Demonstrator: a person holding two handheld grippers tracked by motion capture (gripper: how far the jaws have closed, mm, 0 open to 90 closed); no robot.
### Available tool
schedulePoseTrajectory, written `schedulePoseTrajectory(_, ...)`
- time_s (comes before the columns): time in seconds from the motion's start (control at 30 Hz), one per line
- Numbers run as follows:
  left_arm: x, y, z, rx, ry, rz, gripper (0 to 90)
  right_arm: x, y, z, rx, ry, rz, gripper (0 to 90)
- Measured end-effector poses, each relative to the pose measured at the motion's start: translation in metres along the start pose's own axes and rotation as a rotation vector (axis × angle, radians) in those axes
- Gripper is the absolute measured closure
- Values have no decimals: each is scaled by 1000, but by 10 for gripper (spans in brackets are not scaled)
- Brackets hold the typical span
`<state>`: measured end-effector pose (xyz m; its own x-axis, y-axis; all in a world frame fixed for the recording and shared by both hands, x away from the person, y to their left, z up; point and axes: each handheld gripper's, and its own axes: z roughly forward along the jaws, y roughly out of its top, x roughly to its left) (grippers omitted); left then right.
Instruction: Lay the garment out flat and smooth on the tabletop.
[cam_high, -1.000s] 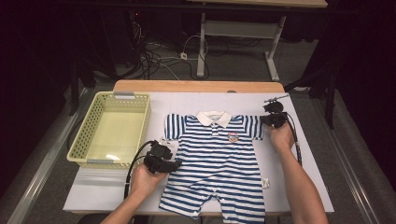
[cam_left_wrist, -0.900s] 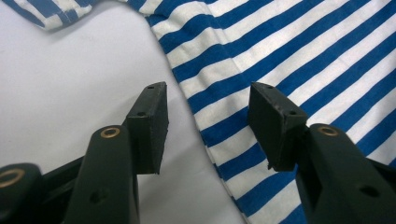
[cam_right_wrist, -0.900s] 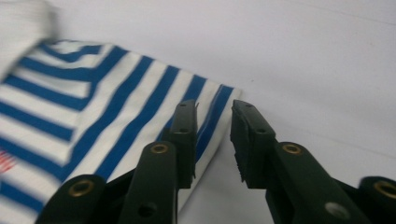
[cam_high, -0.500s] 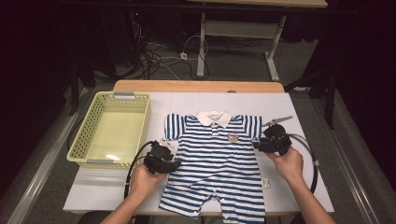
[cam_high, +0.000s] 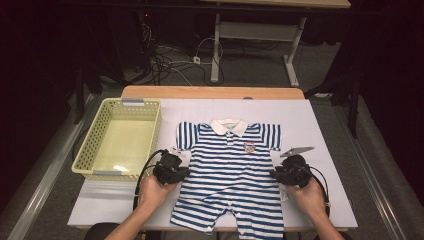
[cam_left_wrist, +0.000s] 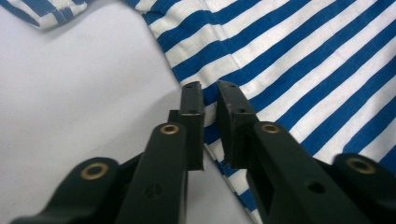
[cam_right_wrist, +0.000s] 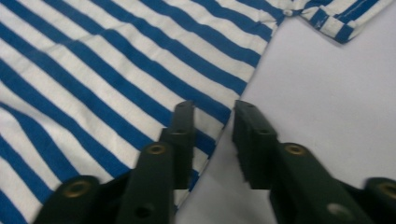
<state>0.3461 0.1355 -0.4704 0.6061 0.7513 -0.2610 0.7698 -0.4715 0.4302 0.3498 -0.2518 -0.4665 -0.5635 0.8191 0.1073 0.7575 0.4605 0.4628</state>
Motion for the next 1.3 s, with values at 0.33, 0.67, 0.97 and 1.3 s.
schedulePoseTrajectory(0.33,0,-1,-2,6,-20,-24,848,-9,1,0,-7,-27,-31,894)
schedulePoseTrajectory(0.67,1,-4,-6,7,-30,-37,849,-12,4,3,-15,-41,-39,887)
schedulePoseTrajectory(0.97,1,-7,-11,-43,-5,-37,833,-6,-1,-1,-34,-39,-40,815)
schedulePoseTrajectory(1.3,-53,-18,-35,-130,-103,119,672,22,-13,-19,-99,31,-28,665)
